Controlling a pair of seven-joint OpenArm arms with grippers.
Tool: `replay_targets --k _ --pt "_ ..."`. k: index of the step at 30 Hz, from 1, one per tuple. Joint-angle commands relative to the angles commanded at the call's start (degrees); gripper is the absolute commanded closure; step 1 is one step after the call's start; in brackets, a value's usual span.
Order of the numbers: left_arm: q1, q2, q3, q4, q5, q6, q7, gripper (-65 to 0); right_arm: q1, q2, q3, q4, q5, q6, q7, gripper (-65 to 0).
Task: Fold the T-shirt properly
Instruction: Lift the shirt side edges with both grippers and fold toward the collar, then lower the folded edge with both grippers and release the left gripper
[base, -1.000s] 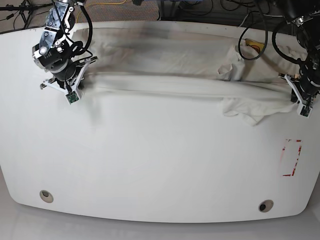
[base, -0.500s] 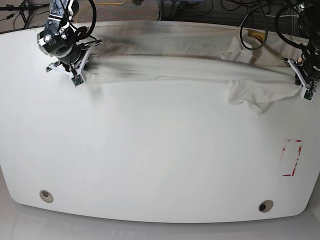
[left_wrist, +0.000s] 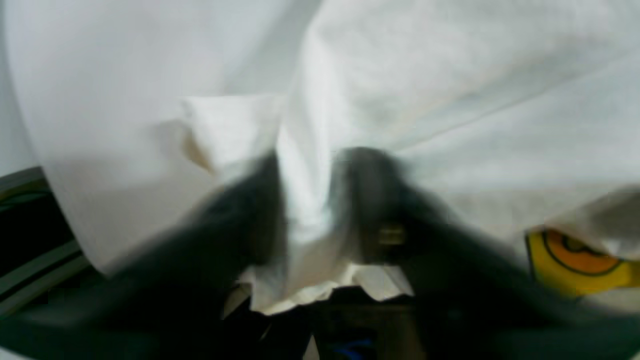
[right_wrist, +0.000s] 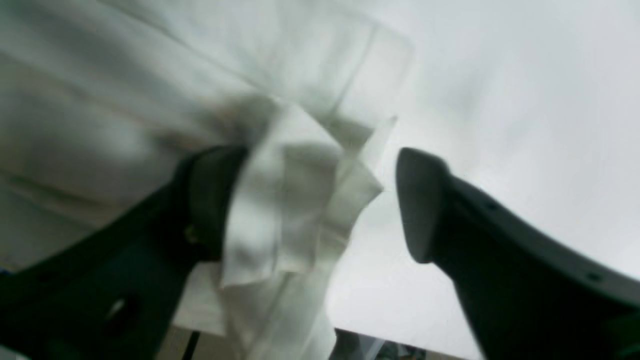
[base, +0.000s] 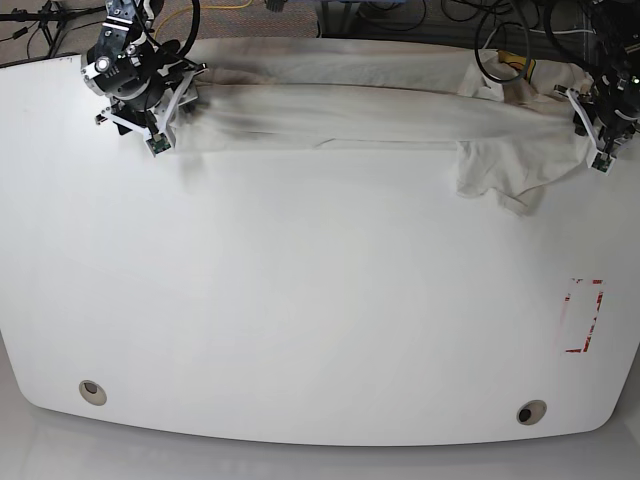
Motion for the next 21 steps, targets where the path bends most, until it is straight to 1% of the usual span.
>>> replay_targets --k 1,4,7,8,11,13,15,18,19,21 --pt "-0.1 0.0 0.1 -0.4 0.0 0.0 0.0 -37.5 0.0 -0.1 -0.1 0.2 0.1 0.00 0.0 -55.5" --pt "-0.4 0.0 0.2 -0.3 -0.3 0.0 0.3 -36.4 0.5 -1.0 0.0 0.6 1.8 0.00 0.0 -55.0" --pt "-0.8 0.0 0.2 1.3 -0.4 0.0 1.7 -35.0 1.5 -1.3 0.2 0.7 4.9 0.00 0.0 -52.6" --pt "-1.7 0.0 0.2 2.4 -0.4 0.0 2.4 -34.6 1.9 -1.2 0.2 0.6 6.9 0.00 0.0 -51.0" --pt "-2.7 0.2 0.1 4.1 -1.1 0.0 3.1 -34.4 2.5 -1.1 0.2 0.5 9.9 0.00 0.0 -46.9" --pt "-3.0 0.2 0.1 4.3 -2.7 0.0 3.2 -34.4 2.9 -1.3 0.2 0.5 11.6 0.00 0.0 -42.6" --pt "-3.2 0.2 -0.4 4.1 -4.4 0.0 3.2 -34.4 2.9 -1.4 0.1 0.4 13.0 0.00 0.0 -36.1" --pt "-3.2 0.4 -1.9 3.6 -5.2 0.0 3.2 -33.9 2.5 -1.5 -0.1 0.4 14.1 0.00 0.0 -26.2" --pt "-3.2 1.4 -2.6 2.7 -5.0 0.0 3.2 -32.1 2.3 -1.6 -0.1 0.4 14.2 0.00 0.0 -20.6" --pt "-3.3 2.5 -3.4 1.1 -4.7 0.0 3.1 -27.5 1.7 -1.6 -0.2 0.4 14.1 0.00 0.0 -13.3"
